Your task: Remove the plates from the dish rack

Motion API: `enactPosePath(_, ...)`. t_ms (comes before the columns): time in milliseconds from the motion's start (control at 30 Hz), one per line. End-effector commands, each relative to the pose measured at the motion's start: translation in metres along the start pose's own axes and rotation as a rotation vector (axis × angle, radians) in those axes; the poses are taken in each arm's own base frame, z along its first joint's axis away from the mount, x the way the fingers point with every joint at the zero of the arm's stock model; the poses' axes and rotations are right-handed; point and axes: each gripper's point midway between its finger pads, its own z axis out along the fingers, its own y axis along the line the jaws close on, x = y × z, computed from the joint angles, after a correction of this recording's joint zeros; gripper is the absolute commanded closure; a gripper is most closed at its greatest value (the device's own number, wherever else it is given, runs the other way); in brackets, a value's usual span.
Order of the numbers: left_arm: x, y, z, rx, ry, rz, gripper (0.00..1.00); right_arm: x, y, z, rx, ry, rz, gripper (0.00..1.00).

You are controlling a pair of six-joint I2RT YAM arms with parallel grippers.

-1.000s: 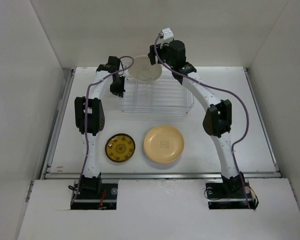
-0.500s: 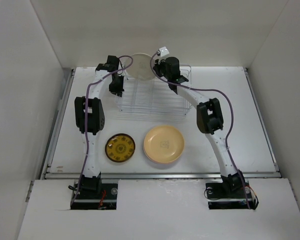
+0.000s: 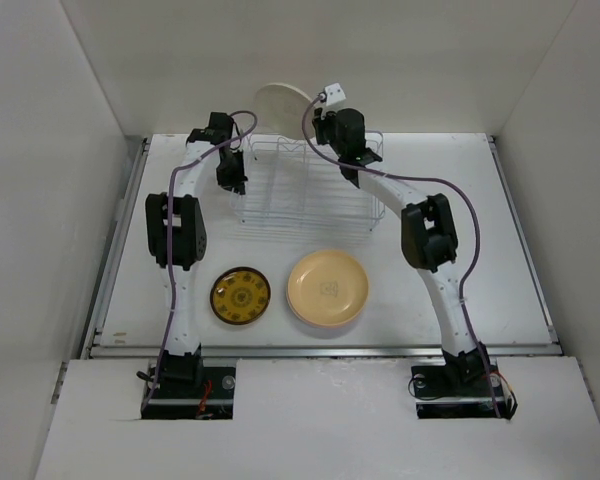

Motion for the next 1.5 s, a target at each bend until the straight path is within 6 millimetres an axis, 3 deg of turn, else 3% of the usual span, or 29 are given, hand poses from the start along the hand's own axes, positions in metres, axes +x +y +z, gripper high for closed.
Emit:
enactPosePath(0,0.050,-0.016,-0.003,0.032,0.179,-0.176,1.00,-0.117,-0.011,-0.017,0.066,-0.274,0.035,1.00)
enactPosePath(133,0.056,-0.021,-0.006,0.047,0.195,-0.214,1.00,-0.118,-0.013,-0.027,0.074,-0.255,0.035,1.00)
enactPosePath(200,0.061,-0.023,-0.003,0.058,0.213,-0.240,1.00,-0.135,-0.018,-0.037,0.100,-0.270,0.055,1.00)
enactPosePath(267,0.062,-0.027,-0.004,0.079,0.219,-0.242,1.00,-0.130,-0.026,-0.041,0.118,-0.208,0.067,1.00)
enactPosePath(333,0.053,-0.024,-0.004,0.067,0.192,-0.220,1.00,-0.146,-0.019,-0.053,0.073,-0.188,0.086,1.00)
enactPosePath(367,0.054,-0.023,-0.002,0.065,0.201,-0.208,1.00,-0.133,-0.010,-0.059,0.030,-0.125,0.089,1.00)
enactPosePath(400,0.050,-0.022,-0.001,0.056,0.193,-0.192,1.00,-0.154,-0.008,-0.075,0.012,-0.137,0.098,1.00)
enactPosePath(467,0.045,-0.018,-0.003,0.046,0.175,-0.144,1.00,-0.150,-0.001,-0.093,-0.025,-0.085,0.124,1.00)
enactPosePath(567,0.041,-0.012,-0.004,0.019,0.154,-0.117,1.00,-0.130,0.024,-0.137,-0.161,0.071,0.129,1.00)
enactPosePath(600,0.041,-0.012,-0.008,0.020,0.153,-0.104,0.94,-0.116,0.036,-0.164,-0.248,0.169,0.153,1.00)
enactPosePath(633,0.041,-0.012,-0.008,0.020,0.153,-0.104,0.94,-0.107,0.045,-0.178,-0.298,0.220,0.165,1.00)
enactPosePath(667,0.038,-0.013,-0.013,0.024,0.141,-0.091,0.80,-0.098,0.054,-0.192,-0.339,0.273,0.209,1.00)
enactPosePath(700,0.038,-0.013,-0.013,0.024,0.141,-0.091,0.72,-0.088,0.063,-0.206,-0.384,0.321,0.232,1.00)
enactPosePath(733,0.036,-0.012,-0.017,0.018,0.130,-0.080,0.67,-0.056,0.079,-0.231,-0.467,0.448,0.275,1.00)
enactPosePath(800,0.031,-0.014,-0.023,0.023,0.109,-0.077,0.60,-0.038,0.090,-0.264,-0.519,0.556,0.325,1.00)
enactPosePath(833,0.032,-0.015,-0.027,0.023,0.109,-0.077,0.54,-0.009,0.098,-0.291,-0.551,0.689,0.374,1.00)
enactPosePath(933,0.026,-0.022,-0.040,0.018,0.076,-0.024,0.53,0.024,0.104,-0.334,-0.559,0.850,0.431,1.00)
enactPosePath(967,0.024,-0.022,-0.044,0.021,0.067,-0.009,0.53,0.046,0.105,-0.358,-0.547,0.940,0.458,1.00)
enactPosePath(1033,0.021,-0.020,-0.050,0.005,0.047,0.006,0.53,0.059,0.106,-0.376,-0.526,1.001,0.498,1.00)
enactPosePath(1067,0.021,-0.021,-0.061,0.008,0.037,0.007,0.53,0.076,0.104,-0.389,-0.489,1.047,0.510,1.00)
enactPosePath(1200,0.013,-0.014,-0.089,0.002,-0.011,0.030,0.53,0.077,0.097,-0.408,-0.396,1.066,0.531,1.00)
enactPosePath(1267,0.016,-0.013,-0.099,-0.006,-0.019,0.043,0.53,0.086,0.090,-0.413,-0.341,1.099,0.521,0.99)
enactPosePath(1333,0.020,-0.013,-0.111,-0.004,-0.029,0.057,0.53,0.099,0.088,-0.421,-0.315,1.149,0.520,0.92)
enactPosePath(1367,0.023,-0.015,-0.115,0.007,-0.032,0.058,0.53,0.103,0.088,-0.424,-0.313,1.161,0.522,0.80)
enactPosePath(1467,0.028,-0.016,-0.130,0.012,-0.055,0.070,0.53,0.117,0.089,-0.432,-0.302,1.218,0.532,0.61)
